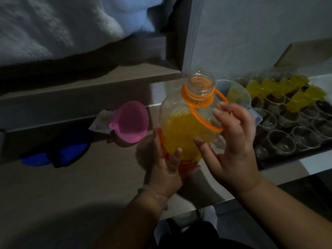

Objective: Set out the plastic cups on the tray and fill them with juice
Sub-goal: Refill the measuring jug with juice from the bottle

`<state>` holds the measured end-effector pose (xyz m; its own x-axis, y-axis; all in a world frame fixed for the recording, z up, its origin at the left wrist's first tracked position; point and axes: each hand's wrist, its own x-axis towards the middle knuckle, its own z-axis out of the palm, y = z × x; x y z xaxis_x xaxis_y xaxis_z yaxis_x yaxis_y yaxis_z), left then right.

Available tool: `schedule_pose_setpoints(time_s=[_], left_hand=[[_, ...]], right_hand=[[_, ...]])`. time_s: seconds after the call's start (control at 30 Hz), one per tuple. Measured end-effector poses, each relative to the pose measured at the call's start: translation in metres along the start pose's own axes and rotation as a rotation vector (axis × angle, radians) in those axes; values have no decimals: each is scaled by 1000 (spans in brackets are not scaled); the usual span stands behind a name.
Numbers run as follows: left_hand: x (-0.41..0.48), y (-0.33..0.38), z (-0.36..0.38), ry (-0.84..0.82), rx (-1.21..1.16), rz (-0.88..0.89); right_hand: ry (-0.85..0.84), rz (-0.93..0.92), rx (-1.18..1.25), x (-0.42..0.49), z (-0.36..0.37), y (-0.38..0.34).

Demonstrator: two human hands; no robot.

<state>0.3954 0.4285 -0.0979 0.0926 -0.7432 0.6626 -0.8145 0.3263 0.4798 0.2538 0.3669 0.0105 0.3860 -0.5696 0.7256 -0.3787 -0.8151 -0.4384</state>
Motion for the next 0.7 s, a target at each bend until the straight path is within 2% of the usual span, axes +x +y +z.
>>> schedule_pose_setpoints(time_s=[0.27,0.53,0.7], left_hand=[[5,-4,-5,40,16,54],[0,-9,-13,38,76,78],[0,-10,-10,29,22,23]], right_hand=[[13,-40,-5,-3,8,-7],[46,-102,-135,-5,3,-18],[10,-109,-34,-4,2,-12]])
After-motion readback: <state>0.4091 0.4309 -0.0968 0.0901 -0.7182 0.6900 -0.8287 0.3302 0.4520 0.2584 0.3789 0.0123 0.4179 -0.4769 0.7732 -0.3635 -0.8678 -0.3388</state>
